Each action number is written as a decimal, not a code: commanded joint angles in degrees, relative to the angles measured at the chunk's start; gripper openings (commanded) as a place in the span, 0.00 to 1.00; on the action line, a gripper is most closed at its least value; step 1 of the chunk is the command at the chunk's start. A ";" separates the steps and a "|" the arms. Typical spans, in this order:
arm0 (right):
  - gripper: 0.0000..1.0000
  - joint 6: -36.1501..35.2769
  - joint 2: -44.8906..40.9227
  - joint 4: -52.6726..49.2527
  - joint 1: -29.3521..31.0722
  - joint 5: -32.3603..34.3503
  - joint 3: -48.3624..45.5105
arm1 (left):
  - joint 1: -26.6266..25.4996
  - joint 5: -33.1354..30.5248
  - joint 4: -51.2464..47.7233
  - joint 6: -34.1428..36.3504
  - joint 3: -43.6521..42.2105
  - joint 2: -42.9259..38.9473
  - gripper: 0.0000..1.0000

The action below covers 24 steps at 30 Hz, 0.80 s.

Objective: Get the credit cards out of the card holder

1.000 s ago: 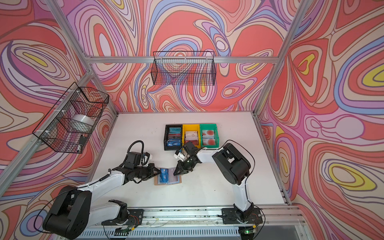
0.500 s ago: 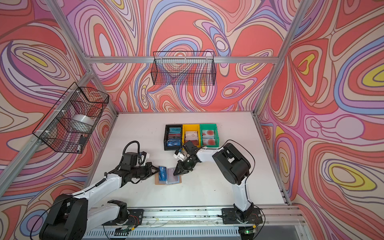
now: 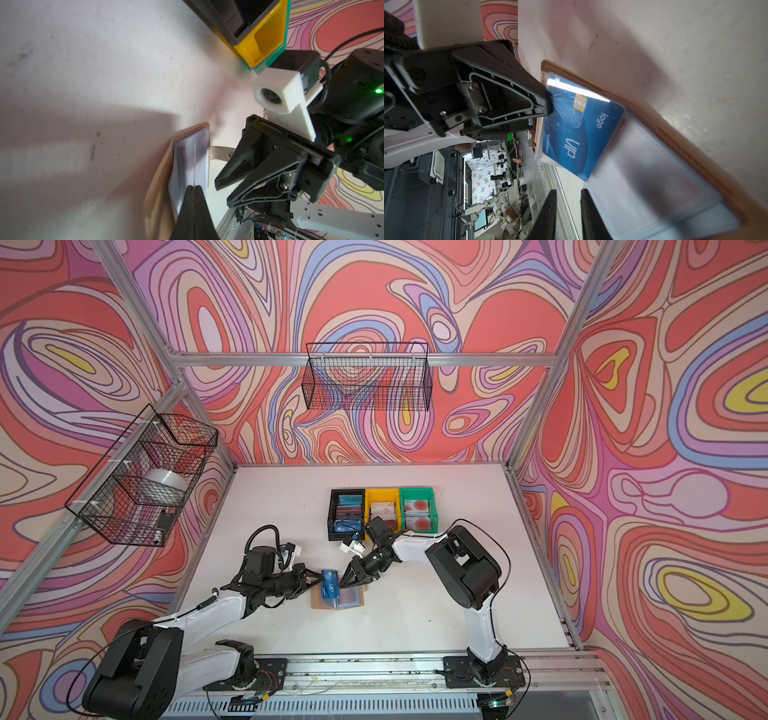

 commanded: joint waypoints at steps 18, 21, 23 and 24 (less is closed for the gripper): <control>0.28 0.59 6.03 4.77 -2.05 -4.94 1.48 | 0.35 3.38 9.00 -3.60 -1.74 3.26 0.00; 0.28 1.40 6.37 6.31 -2.05 -5.84 1.54 | 0.34 3.42 8.50 -3.18 -1.51 2.92 0.00; 0.29 2.11 6.66 7.37 -2.04 -6.42 1.53 | 0.34 3.65 8.82 -3.24 -1.47 3.00 0.00; 0.29 2.41 6.68 7.79 -1.98 -6.50 1.53 | 0.31 3.79 8.97 -3.41 -1.52 3.03 0.00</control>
